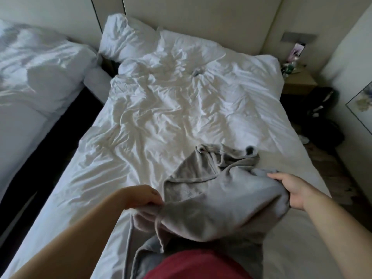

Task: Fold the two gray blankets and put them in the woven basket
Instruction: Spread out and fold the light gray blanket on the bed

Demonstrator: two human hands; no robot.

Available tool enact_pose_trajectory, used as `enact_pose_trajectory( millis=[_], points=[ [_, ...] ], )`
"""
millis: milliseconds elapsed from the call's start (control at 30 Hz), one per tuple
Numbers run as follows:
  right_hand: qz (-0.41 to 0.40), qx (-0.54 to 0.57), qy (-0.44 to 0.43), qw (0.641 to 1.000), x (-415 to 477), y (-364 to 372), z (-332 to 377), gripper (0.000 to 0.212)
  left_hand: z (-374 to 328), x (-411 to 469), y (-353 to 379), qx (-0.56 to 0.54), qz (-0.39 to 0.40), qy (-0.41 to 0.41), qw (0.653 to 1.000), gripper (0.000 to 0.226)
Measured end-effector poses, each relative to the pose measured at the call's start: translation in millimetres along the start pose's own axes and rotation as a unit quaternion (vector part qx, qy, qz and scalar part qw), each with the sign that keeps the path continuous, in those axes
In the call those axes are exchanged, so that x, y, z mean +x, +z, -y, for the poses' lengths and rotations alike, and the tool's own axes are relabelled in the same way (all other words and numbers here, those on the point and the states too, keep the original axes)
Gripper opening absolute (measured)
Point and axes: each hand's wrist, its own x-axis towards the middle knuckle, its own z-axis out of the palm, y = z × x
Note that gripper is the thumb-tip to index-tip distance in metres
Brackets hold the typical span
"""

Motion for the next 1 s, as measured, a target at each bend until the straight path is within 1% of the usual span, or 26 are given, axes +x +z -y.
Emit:
enact_pose_trajectory(
  millis=[33,67,100,167,233,300,367,400,433,500,567,633,667,700,733,767,800,833,900,967,1000],
  points=[
    [-0.005,0.007,-0.008,1.0,-0.4,0.4,0.4,0.02,1.5,3.8,-0.2,-0.083,-0.039,0.0,0.996,0.015],
    [-0.01,0.015,-0.018,1.0,-1.1,0.5,0.8,0.019,3.4,7.2,-1.1,-0.141,-0.079,-0.004,0.987,0.014],
    [-0.011,0.023,-0.026,0.999,-1.5,0.1,1.3,0.019,5.8,9.5,-1.9,-0.157,-0.102,-0.004,0.982,0.013],
    [-0.003,0.033,-0.035,0.999,-3.1,-0.4,2.6,0.019,8.4,13.2,-3.2,-0.079,-0.097,0.007,0.992,0.013],
    [0.007,0.042,-0.038,0.998,-5.9,2.3,5.7,0.021,8.2,16.2,2.3,0.046,-0.065,0.019,0.997,0.022],
    [0.018,0.047,-0.042,0.998,-9.6,6.7,9.0,0.025,6.2,20.0,14.8,0.183,-0.036,0.003,0.983,0.045],
    [0.032,0.049,-0.047,0.997,-14.1,11.5,11.2,0.026,8.7,25.5,30.5,0.289,-0.004,-0.039,0.957,0.068],
    [0.04,0.051,-0.049,0.997,-16.3,13.4,12.4,0.026,12.3,28.6,38.2,0.315,0.012,-0.062,0.947,0.074],
    [0.048,0.054,-0.052,0.996,-18.4,15.2,14.2,0.026,15.5,31.1,45.2,0.323,0.024,-0.082,0.942,0.074],
    [0.054,0.059,-0.06,0.995,-21.8,16.5,18.7,0.026,17.3,36.7,57.8,0.305,0.046,-0.106,0.945,0.063],
    [0.052,0.062,-0.07,0.994,-23.7,15.9,22.8,0.026,13.6,39.4,66.3,0.313,0.041,-0.087,0.945,0.054],
    [0.044,0.061,-0.073,0.994,-24.1,12.6,24.4,0.026,10.2,40.6,69.7,0.328,-0.004,-0.037,0.944,0.048],
    [0.04,0.061,-0.074,0.995,-23.5,10.2,24.4,0.025,9.3,39.5,70.1,0.31,-0.024,-0.011,0.95,0.049],
    [0.037,0.061,-0.074,0.995,-22.6,7.1,23.8,0.024,9.8,37.2,69.0,0.264,-0.04,0.017,0.963,0.048],
    [0.031,0.06,-0.074,0.995,-22.4,4.3,22.6,0.022,10.3,32.9,66.5,0.169,-0.053,0.034,0.984,0.046],
    [0.026,0.061,-0.072,0.995,-20.7,1.6,21.1,0.021,10.7,27.9,61.8,0.042,-0.072,0.039,0.996,0.042],
    [0.019,0.064,-0.07,0.995,-18.4,-1.3,19.3,0.021,10.4,23.4,55.7,-0.08,-0.103,0.044,0.991,0.035],
    [0.011,0.07,-0.067,0.995,-16.0,-4.5,17.4,0.02,10.1,19.1,48.1,-0.187,-0.139,0.051,0.971,0.028],
    [-0.005,0.083,-0.063,0.995,-12.0,-10.7,14.2,0.018,9.5,12.9,28.6,-0.358,-0.195,0.069,0.911,0.022],
    [-0.012,0.097,-0.067,0.993,-10.1,-16.8,13.3,0.014,6.4,4.5,3.2,-0.473,-0.209,0.078,0.853,0.024],
    [-0.019,0.11,-0.077,0.991,-10.1,-18.8,14.8,0.012,3.3,-0.8,-10.0,-0.496,-0.214,0.084,0.837,0.025]
  ],
)
